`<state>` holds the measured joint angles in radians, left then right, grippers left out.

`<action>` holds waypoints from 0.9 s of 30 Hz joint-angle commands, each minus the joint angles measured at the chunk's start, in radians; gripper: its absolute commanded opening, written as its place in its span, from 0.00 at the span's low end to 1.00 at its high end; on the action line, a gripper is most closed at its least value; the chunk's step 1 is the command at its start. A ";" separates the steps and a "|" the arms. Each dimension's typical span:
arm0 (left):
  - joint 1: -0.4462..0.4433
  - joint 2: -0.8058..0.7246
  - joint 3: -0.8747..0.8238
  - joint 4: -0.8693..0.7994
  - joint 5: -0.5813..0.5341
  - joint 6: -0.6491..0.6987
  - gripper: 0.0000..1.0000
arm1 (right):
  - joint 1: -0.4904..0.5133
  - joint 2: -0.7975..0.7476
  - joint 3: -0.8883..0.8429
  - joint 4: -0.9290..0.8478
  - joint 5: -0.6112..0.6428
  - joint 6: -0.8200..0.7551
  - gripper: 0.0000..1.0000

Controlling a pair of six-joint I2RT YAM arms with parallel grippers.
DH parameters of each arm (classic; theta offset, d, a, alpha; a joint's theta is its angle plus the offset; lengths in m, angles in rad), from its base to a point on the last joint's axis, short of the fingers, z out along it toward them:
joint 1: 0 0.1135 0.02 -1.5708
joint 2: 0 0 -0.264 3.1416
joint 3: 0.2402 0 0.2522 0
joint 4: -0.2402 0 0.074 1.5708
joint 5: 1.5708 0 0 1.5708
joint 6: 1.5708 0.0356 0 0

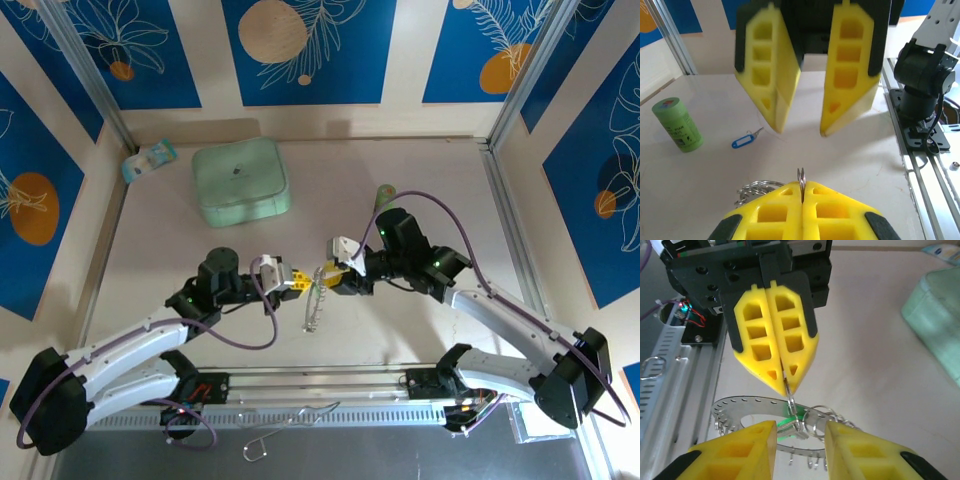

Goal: Put the keys on the keyring

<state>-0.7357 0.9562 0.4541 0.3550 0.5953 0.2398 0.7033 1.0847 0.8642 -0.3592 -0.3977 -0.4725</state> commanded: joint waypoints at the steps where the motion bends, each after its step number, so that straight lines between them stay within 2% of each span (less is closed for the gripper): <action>1: -0.005 -0.025 -0.010 0.147 0.048 -0.036 0.00 | 0.010 0.007 -0.028 0.064 -0.036 0.056 0.32; 7: -0.005 -0.025 -0.020 0.168 0.061 -0.041 0.00 | 0.018 0.032 -0.024 0.066 -0.005 0.038 0.27; 13: -0.005 -0.028 -0.020 0.173 0.065 -0.041 0.00 | 0.020 0.029 -0.019 0.058 -0.005 0.031 0.12; 18: -0.005 -0.014 -0.022 0.242 0.071 -0.069 0.00 | 0.025 0.046 -0.013 0.055 -0.014 0.029 0.05; 20: -0.004 0.011 -0.010 0.305 0.081 -0.097 0.00 | 0.033 0.067 -0.006 0.058 -0.017 0.025 0.04; 24: -0.005 0.032 0.010 0.291 0.097 -0.080 0.00 | 0.039 0.083 0.009 0.061 -0.016 0.025 0.04; 27: -0.005 0.023 -0.003 0.279 0.081 -0.063 0.00 | 0.027 0.053 -0.006 0.059 -0.001 0.032 0.13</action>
<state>-0.7357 0.9924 0.4393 0.5415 0.6472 0.1726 0.7326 1.1603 0.8490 -0.2932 -0.3962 -0.4427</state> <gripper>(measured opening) 0.056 0.112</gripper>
